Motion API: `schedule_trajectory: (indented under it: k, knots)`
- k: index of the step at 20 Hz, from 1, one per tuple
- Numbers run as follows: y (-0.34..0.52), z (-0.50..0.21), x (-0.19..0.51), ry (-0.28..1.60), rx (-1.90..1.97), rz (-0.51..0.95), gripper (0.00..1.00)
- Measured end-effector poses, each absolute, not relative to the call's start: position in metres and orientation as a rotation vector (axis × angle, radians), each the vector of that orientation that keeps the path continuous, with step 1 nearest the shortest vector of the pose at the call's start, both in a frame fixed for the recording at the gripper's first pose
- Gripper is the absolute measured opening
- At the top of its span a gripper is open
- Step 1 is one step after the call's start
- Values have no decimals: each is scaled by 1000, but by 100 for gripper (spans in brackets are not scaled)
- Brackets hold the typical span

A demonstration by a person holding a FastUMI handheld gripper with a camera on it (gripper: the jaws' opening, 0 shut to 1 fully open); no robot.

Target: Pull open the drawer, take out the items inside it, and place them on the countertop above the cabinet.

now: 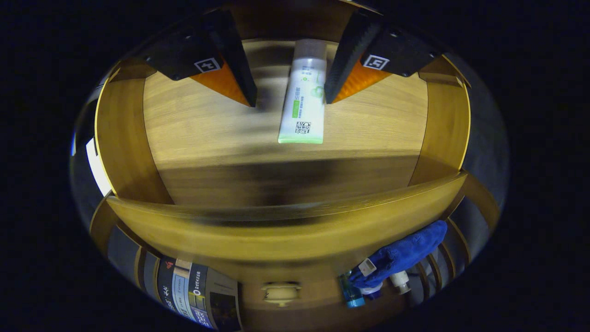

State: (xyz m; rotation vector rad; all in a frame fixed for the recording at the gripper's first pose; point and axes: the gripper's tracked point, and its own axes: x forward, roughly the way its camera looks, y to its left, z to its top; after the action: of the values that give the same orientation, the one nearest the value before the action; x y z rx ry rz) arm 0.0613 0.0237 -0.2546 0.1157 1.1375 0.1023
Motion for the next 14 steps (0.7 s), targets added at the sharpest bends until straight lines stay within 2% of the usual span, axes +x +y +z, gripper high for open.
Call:
schedule_trajectory:
  k: [1, 4, 6, 8, 9, 10, 11, 14]
  knots:
    - [26, -258, 60, 1148, 110, 105, 93]
    - [29, -266, 54, 1193, 98, 117, 92]
    - [35, -266, 51, 1205, 138, 132, 82]
    - [34, -260, 48, 1193, 121, 131, 61]
    - [32, -257, 46, 1183, 101, 129, 57]
    - [30, -253, 44, 1168, 91, 119, 56]
    - [32, -256, 48, 1163, 79, 110, 50]
    - [35, -247, 43, 1119, 112, 87, 50]
